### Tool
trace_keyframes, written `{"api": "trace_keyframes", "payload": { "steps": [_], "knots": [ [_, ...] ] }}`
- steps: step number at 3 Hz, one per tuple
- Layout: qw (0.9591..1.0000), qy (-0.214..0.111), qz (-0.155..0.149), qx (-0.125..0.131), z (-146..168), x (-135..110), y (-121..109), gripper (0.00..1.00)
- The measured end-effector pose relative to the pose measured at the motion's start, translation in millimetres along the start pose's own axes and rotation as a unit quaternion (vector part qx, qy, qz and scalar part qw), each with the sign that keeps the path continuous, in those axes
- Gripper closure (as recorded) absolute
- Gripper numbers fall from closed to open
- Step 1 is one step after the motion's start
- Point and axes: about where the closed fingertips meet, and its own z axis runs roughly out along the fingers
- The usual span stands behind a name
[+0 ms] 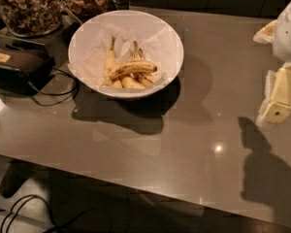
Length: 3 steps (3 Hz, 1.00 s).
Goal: Pick banana from white bowl
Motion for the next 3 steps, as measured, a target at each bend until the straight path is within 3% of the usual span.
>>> {"api": "trace_keyframes", "payload": {
  "steps": [1, 2, 3],
  "knots": [
    [1.0, 0.0, 0.0, 0.0, 0.0, 0.0, 0.0, 0.0],
    [0.9998, 0.009, -0.011, -0.014, -1.6, -21.8, -15.8, 0.0],
    [0.999, 0.024, -0.03, -0.025, 7.4, -54.0, -47.7, 0.0]
  ]
}}
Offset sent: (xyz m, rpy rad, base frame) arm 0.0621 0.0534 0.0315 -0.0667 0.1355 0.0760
